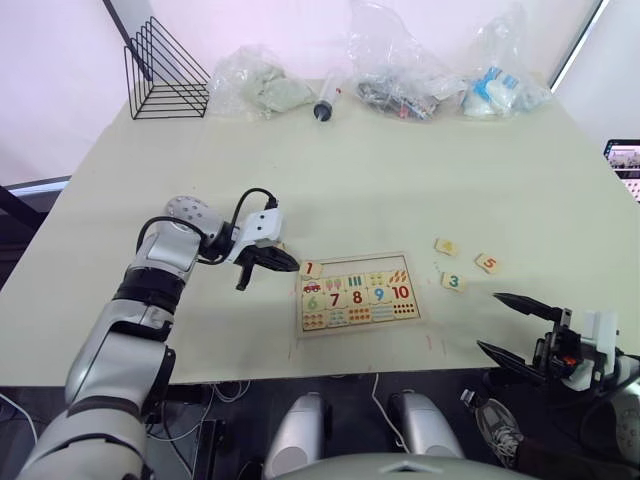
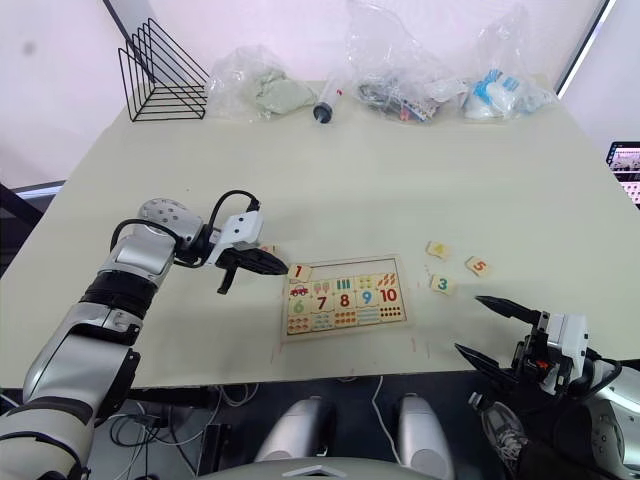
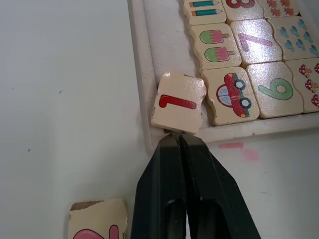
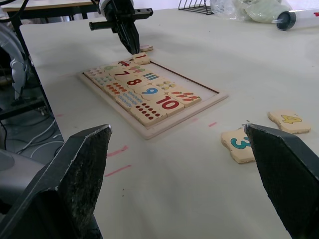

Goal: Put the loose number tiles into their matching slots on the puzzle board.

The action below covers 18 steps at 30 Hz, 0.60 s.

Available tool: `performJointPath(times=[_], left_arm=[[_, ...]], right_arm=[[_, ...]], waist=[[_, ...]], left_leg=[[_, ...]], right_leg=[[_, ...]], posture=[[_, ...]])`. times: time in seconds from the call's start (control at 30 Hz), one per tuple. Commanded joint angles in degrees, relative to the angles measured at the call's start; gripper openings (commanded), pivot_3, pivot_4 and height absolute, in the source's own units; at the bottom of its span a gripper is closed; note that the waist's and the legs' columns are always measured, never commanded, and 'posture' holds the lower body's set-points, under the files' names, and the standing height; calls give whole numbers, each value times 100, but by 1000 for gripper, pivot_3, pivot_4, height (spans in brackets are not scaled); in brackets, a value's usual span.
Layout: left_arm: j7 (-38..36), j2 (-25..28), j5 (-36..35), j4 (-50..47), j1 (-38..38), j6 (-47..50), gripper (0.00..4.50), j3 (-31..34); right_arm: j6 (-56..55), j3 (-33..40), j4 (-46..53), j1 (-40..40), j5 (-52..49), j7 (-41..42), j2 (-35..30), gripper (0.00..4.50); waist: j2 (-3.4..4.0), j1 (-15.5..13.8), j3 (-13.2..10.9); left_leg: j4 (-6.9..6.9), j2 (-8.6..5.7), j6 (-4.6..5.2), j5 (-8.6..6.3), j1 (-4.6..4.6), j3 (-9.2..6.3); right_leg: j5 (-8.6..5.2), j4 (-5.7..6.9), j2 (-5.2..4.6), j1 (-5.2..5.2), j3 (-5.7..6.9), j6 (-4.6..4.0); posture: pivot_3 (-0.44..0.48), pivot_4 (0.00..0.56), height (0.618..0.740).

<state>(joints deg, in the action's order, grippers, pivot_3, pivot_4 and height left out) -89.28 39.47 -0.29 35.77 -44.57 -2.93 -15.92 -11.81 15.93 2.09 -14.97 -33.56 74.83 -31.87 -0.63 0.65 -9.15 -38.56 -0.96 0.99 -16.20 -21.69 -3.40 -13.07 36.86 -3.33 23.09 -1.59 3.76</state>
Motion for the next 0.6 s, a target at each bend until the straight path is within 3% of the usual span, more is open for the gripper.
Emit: performJointPath(times=[0.03, 0.6], left_arm=[[-123, -6, -32, -82, 4, -72, 80, -6], [-265, -26, -57, -219, 142, -75, 80, -42]], right_arm=[[-63, 93, 122, -10, -88, 27, -58, 4500], [-71, 75, 181, -102, -92, 41, -47, 4500]], waist=[[0, -1, 0], [0, -1, 0]], left_leg=[[0, 0, 0, 0, 0, 0], [0, 0, 0, 0, 0, 0]], right_leg=[[0, 0, 0, 0, 0, 0], [0, 0, 0, 0, 0, 0]], posture=[[0, 150, 740], [0, 150, 740]])
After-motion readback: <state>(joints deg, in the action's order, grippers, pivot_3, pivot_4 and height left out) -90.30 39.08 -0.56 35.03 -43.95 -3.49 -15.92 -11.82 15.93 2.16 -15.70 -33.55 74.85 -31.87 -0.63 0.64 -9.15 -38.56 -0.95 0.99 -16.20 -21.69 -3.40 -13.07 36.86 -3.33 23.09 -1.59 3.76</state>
